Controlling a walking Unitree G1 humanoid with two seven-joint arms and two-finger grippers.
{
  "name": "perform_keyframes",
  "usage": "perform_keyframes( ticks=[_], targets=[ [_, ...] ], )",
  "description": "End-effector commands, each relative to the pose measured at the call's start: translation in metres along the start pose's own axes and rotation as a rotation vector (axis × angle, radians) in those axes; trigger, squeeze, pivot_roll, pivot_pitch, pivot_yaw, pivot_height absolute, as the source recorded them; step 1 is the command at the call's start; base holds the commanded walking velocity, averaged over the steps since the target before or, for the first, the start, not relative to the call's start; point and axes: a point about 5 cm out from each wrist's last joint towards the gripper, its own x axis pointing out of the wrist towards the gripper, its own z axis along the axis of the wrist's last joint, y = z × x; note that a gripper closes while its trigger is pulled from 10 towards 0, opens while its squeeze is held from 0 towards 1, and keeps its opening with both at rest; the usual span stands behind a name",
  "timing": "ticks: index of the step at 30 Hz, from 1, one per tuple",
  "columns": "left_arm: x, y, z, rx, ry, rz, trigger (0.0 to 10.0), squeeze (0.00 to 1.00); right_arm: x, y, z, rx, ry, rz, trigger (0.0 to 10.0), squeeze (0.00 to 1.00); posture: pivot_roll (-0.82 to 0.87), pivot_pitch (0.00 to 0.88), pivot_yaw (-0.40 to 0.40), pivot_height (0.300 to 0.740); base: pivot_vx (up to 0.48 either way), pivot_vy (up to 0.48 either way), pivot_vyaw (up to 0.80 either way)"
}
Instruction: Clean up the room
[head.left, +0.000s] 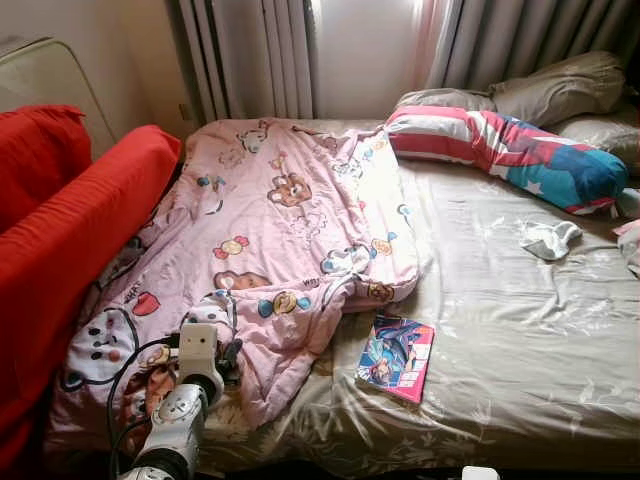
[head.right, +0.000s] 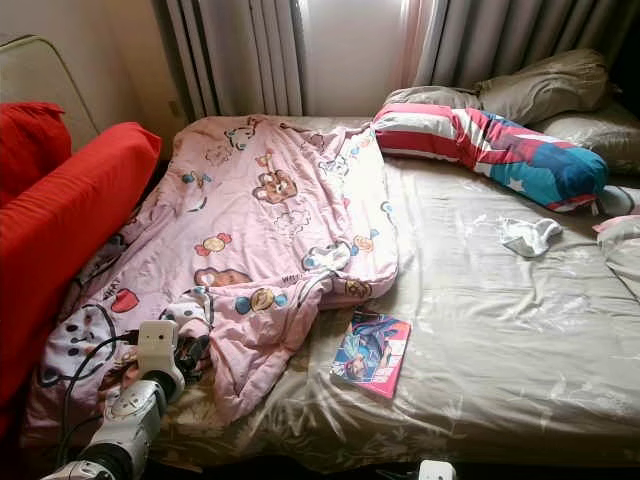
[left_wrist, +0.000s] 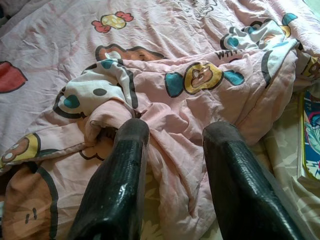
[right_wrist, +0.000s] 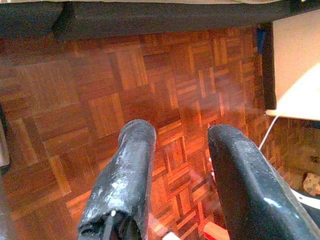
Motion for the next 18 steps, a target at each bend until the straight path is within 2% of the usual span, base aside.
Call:
perform_keyframes(
  ticks=[1,18],
  targets=[
    [-0.0016,0.0034,-0.0033,-0.009,0.016,0.01,10.0,0.0,-0.2452,0.1203,0.1359,0.15,-0.471,0.587,10.0,0.0,-0.02,0.006,0.016,0.69,0.0,0.0,0.0],
    [-0.0016,0.0034,-0.0033,-0.009,0.016,0.01,10.0,0.0,-0.2452,0.1203,0.1359,0.15,-0.471,0.587,10.0,0.0,-0.02,0.006,0.016,0.69,0.0,0.0,0.0]
  ],
)
